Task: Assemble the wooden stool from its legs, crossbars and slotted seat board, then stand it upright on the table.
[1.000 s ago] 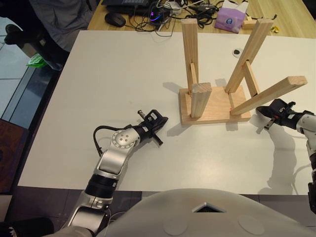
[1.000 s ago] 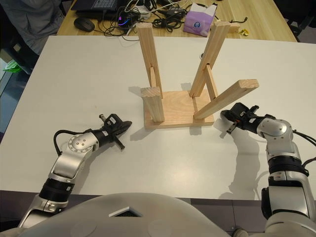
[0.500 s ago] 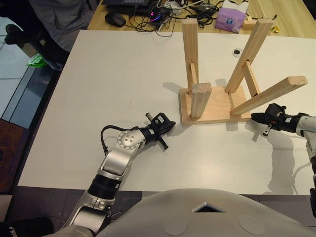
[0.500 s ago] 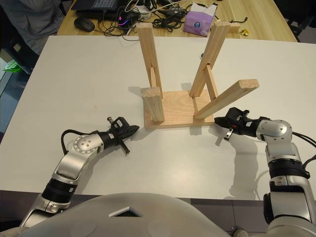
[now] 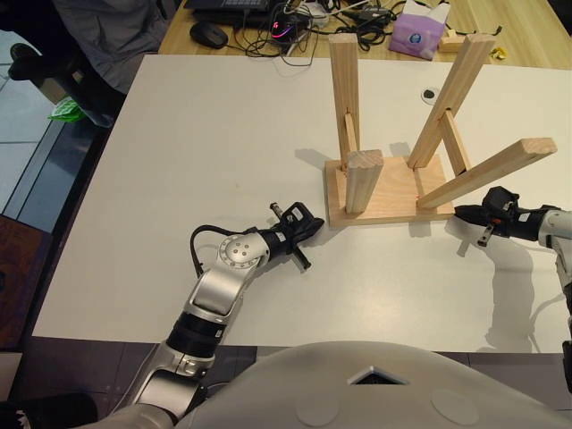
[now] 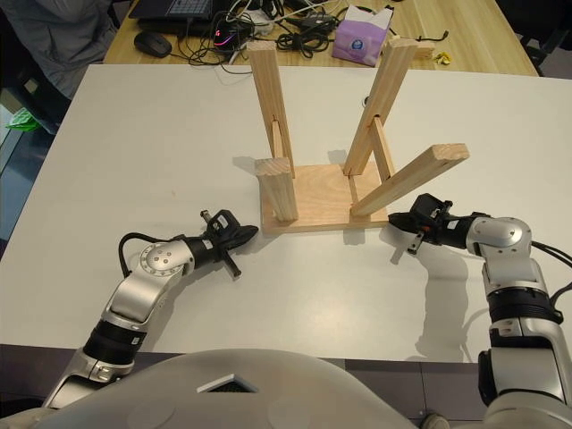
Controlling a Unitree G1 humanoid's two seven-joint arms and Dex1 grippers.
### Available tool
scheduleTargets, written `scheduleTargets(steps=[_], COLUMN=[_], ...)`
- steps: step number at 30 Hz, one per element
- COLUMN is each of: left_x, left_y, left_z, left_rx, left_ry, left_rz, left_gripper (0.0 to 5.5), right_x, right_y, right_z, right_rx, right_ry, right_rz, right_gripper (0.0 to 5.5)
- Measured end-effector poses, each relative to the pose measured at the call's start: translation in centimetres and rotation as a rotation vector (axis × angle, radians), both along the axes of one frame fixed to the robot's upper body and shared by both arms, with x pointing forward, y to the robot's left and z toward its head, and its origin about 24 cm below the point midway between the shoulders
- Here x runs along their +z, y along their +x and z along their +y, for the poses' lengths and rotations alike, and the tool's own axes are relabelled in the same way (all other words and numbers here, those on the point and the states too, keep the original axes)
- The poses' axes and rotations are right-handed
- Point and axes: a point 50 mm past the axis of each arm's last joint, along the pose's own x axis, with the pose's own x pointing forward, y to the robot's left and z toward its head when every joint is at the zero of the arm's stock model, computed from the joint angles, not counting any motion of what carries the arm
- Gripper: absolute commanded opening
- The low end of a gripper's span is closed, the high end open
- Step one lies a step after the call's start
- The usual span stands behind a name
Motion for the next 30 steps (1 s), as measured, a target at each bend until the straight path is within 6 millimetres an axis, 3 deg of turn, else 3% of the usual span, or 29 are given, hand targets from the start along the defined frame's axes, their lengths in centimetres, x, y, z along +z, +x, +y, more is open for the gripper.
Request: scheduleTargets(steps=[18, 30], left_x=[0.1, 0.3], left_y=[0.5, 0.7], left_z=[-0.7, 0.0], left_rx=[-0.010, 0.017], left_ry=[0.002, -0.002], left_rz=[0.006, 0.006], left_gripper=[0.00, 0.00], right_x=[0.0, 0.1], right_y=[0.0, -0.3], right_z=[0.8, 1.3], right_rx=[-0.001, 0.000], right_ry=[0.028, 0.082], right_rz=[0.002, 0.032], right_gripper=[0.05, 0.05])
